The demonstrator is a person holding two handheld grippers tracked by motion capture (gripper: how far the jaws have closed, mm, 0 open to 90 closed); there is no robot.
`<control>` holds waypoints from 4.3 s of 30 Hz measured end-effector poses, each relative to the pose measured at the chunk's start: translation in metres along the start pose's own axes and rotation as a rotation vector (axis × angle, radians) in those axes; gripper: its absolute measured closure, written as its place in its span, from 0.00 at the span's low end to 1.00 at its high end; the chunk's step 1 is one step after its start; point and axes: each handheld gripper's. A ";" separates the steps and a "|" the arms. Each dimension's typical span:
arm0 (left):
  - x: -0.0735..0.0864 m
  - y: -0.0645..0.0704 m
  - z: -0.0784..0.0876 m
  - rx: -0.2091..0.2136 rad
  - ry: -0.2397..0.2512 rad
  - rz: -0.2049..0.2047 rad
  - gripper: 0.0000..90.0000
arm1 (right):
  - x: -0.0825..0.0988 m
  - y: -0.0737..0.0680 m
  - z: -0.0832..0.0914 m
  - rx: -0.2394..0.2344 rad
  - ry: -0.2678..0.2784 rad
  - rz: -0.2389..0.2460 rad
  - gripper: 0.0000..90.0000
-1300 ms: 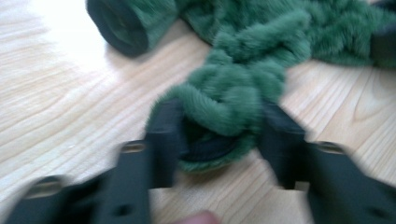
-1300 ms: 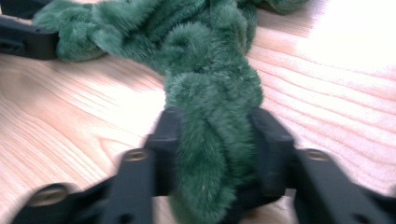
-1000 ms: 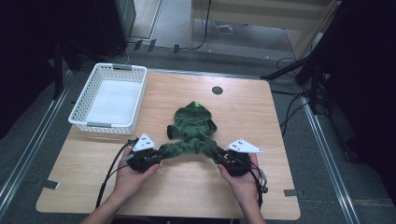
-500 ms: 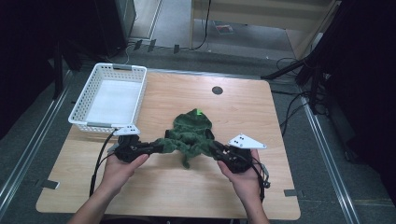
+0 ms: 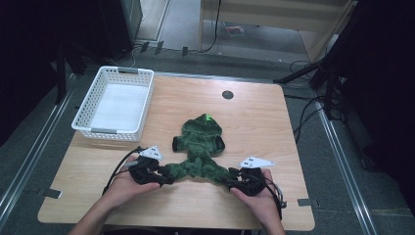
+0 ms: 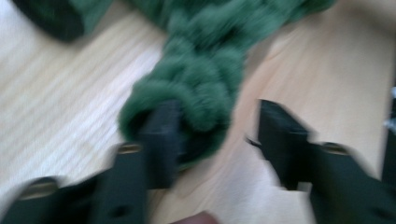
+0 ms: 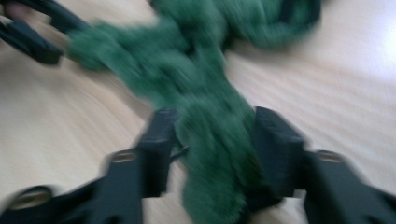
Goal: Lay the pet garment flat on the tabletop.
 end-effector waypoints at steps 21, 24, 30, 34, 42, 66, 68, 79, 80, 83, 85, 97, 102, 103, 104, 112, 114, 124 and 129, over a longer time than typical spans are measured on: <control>-0.051 0.014 -0.068 -0.419 0.066 0.045 0.85 | -0.046 -0.011 -0.077 0.209 -0.038 0.042 0.87; -0.046 0.013 -0.062 -0.461 0.091 0.037 0.95 | -0.045 -0.011 -0.071 0.252 -0.021 0.065 0.90; -0.035 0.011 -0.063 -0.428 0.047 0.016 0.90 | -0.035 -0.009 -0.071 0.291 -0.086 0.117 0.87; -0.032 0.009 -0.058 -0.376 0.073 0.022 0.63 | -0.036 -0.009 -0.064 0.206 -0.070 0.127 0.62; -0.030 -0.012 -0.037 -0.192 0.181 0.154 0.50 | -0.042 0.008 -0.025 0.014 0.113 0.044 0.47; -0.063 -0.020 -0.084 -0.389 0.126 0.160 0.55 | -0.049 0.053 -0.060 0.253 0.032 -0.190 0.97; -0.063 -0.018 -0.084 -0.407 0.118 0.144 0.55 | -0.052 0.049 -0.054 0.258 0.079 -0.192 0.97; -0.077 -0.018 -0.096 -0.441 0.130 0.208 0.58 | -0.084 0.016 -0.078 0.148 0.078 -0.067 0.89; -0.077 -0.020 -0.096 -0.442 0.131 0.215 0.59 | -0.082 0.021 -0.084 0.167 0.047 -0.093 0.89; -0.076 -0.026 -0.093 -0.420 0.134 0.235 0.64 | -0.072 0.037 -0.096 0.204 0.006 -0.154 0.90; -0.075 -0.027 -0.093 -0.423 0.137 0.230 0.65 | -0.074 0.042 -0.098 0.214 0.021 -0.138 0.90; -0.075 -0.041 -0.087 -0.433 0.173 0.301 0.60 | -0.105 0.056 -0.121 0.190 -0.032 -0.051 0.81; -0.073 -0.043 -0.081 -0.436 0.222 0.283 0.62 | -0.102 0.047 -0.096 0.218 0.099 -0.042 0.82; -0.073 -0.044 -0.083 -0.438 0.215 0.288 0.64 | -0.101 0.047 -0.098 0.219 0.076 -0.047 0.82; -0.073 -0.044 -0.085 -0.439 0.209 0.292 0.66 | -0.099 0.048 -0.101 0.220 0.037 -0.044 0.82; -0.076 -0.049 -0.079 -0.404 0.214 0.304 0.61 | -0.094 0.052 -0.099 0.221 0.043 -0.076 0.79; -0.074 -0.045 -0.067 -0.383 0.244 0.289 0.58 | -0.098 0.041 -0.087 0.146 0.094 -0.056 0.76; -0.050 -0.015 -0.052 -0.335 0.173 0.173 0.60 | -0.062 0.014 -0.051 0.116 0.010 -0.017 0.68; -0.047 -0.005 -0.070 -0.362 0.079 0.116 0.61 | -0.047 0.016 -0.064 0.160 -0.050 -0.015 0.71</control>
Point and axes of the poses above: each handheld gripper's, and its own axes: z roughly backward along the jaws, x roughly out of its underside, y roughly to its right, and after that the axes turned 8 degrees about -x, right-handed
